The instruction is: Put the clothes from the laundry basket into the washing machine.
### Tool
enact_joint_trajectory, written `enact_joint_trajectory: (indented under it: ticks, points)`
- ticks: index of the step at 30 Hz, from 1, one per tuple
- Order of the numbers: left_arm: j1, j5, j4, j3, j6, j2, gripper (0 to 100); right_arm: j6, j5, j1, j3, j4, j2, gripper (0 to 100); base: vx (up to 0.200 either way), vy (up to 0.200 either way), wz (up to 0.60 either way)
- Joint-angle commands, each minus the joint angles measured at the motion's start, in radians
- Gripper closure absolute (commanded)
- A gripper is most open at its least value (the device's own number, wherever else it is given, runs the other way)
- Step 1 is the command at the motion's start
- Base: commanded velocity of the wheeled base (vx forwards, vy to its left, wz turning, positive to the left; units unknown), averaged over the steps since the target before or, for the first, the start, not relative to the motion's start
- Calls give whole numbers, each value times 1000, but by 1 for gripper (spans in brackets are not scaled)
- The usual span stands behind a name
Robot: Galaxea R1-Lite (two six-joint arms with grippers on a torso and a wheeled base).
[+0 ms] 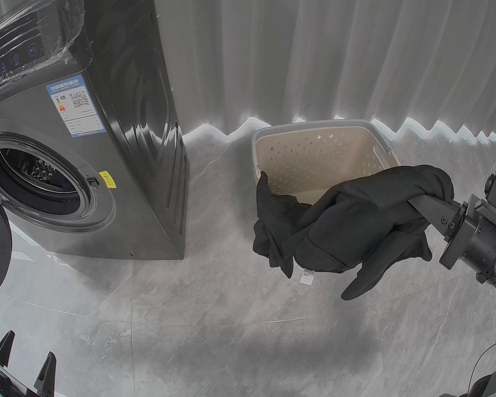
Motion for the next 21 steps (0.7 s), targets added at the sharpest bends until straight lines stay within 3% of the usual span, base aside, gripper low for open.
enact_joint_trajectory:
  ticks: [1, 7, 16, 21]
  points:
    - [0, 0, 0, 16, 0, -16, 0, 0, 1, 2, 0, 0, 3, 100, 0, 200, 0]
    - [0, -2, 0, 16, -2, -16, 0, 0, 1, 2, -2, 0, 5, 100, 0, 200, 0]
    - [0, 0, 0, 16, -2, -16, 0, 0, 1, 2, -2, -2, 10, 100, 0, 0, 0]
    - [0, 0, 0, 16, -2, -16, 0, 0, 1, 2, 0, 0, 10, 100, -200, 0, 0]
